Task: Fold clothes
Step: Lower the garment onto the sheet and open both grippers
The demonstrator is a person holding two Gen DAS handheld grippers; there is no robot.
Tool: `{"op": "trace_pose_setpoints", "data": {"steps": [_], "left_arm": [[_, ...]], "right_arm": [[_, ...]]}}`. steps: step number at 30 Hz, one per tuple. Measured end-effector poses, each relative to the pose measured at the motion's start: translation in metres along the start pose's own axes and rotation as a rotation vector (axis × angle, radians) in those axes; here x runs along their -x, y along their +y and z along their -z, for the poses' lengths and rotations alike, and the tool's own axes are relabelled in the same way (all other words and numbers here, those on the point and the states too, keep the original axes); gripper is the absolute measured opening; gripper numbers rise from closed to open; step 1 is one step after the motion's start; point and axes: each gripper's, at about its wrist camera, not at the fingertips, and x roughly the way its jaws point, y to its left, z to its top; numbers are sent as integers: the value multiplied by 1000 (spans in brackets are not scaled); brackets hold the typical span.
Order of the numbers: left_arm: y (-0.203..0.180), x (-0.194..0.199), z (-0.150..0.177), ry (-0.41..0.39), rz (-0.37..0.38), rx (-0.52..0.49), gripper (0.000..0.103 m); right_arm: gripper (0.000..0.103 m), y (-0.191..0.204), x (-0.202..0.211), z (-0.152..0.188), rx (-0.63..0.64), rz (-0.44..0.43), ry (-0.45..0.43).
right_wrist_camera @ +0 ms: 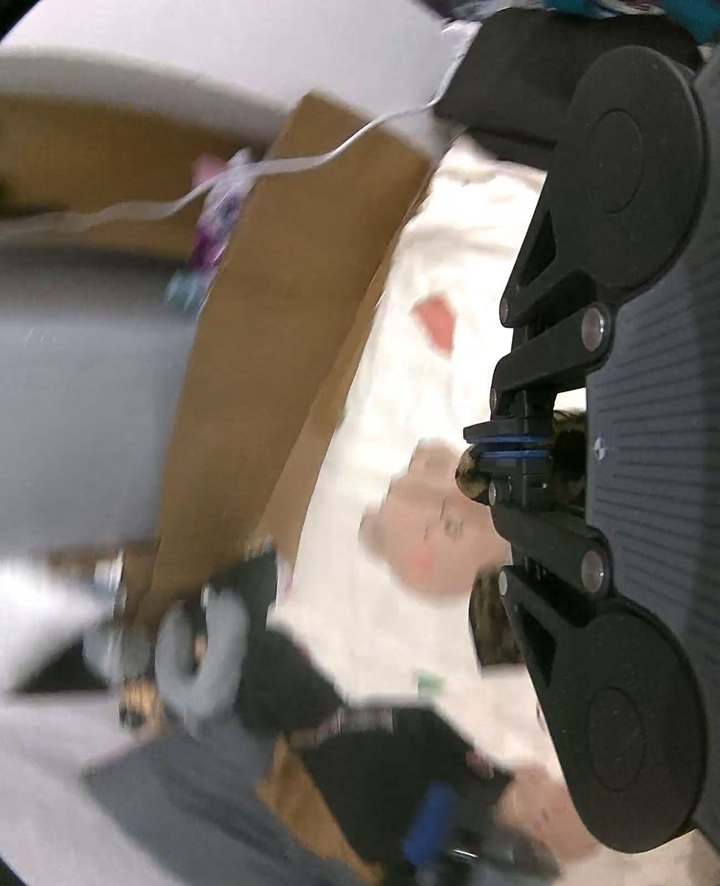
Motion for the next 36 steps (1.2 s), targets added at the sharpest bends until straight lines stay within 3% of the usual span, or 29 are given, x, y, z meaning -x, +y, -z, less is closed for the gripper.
{"op": "trace_pose_setpoints", "data": {"steps": [5, 7, 9, 13, 15, 20, 28, 36], "left_arm": [[10, -58, 43, 106, -62, -126, 57], [7, -73, 58, 122, -61, -177, 57], [2, -84, 73, 129, -65, -231, 58], [-6, -101, 94, 146, -61, -321, 59], [-9, -110, 103, 158, -54, -366, 59], [-17, -119, 113, 171, 13, -429, 59], [-37, -131, 124, 237, 185, -420, 63], [-51, -127, 127, 208, 222, -541, 63]], "right_arm": [[7, -62, -37, 48, -82, 213, 31], [16, -75, -44, 72, -72, 291, 41], [52, -86, -48, 96, -62, 361, 45], [67, -97, -46, 137, -143, 412, 20], [81, -108, -44, 153, -230, 406, 17], [95, -106, -32, 183, -273, 472, -2], [99, -101, -25, 214, -321, 462, 14], [99, -112, -29, 234, -326, 466, 60]]}}
